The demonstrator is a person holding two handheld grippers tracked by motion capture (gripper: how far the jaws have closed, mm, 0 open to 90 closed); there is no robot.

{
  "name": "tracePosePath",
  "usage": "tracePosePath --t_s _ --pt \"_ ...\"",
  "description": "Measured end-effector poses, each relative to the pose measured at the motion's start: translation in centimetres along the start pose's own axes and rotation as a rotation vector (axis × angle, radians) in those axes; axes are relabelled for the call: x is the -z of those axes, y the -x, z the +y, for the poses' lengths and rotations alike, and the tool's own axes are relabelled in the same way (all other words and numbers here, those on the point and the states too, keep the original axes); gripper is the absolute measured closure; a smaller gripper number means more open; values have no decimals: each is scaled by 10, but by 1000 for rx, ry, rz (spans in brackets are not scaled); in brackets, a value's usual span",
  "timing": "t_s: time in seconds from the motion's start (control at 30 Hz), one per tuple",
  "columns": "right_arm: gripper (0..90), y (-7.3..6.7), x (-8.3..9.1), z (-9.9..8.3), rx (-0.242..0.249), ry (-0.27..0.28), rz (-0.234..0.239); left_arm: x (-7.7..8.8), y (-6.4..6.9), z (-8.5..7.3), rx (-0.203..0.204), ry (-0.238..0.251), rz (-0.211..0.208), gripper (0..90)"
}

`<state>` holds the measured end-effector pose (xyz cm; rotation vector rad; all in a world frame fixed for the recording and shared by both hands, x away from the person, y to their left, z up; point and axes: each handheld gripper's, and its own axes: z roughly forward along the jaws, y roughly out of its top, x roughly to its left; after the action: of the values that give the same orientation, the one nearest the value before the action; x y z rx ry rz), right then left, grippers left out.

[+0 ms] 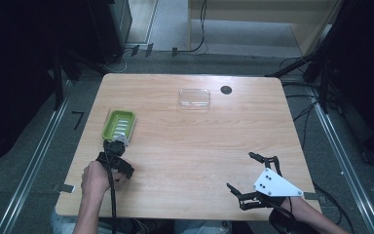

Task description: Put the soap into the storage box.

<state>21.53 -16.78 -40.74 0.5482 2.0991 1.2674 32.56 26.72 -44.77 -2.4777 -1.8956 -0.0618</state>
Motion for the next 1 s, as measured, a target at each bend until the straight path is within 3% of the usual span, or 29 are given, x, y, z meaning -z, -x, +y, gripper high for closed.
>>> tracePosePath --t_s 0.13,0.57,0.7,1.0 --pt "0 0 0 0 1 0 1 0 -1 -1 4 5 -8 322" --pt "0 0 0 0 -1 1 -1 -2 -1 -1 10 7 -13 323" --pt "0 0 0 0 0 1 0 -3 1 -1 4 4 3 324" --pt "0 0 0 0 -2 4 1 -2 1 -3 8 27 7 331"
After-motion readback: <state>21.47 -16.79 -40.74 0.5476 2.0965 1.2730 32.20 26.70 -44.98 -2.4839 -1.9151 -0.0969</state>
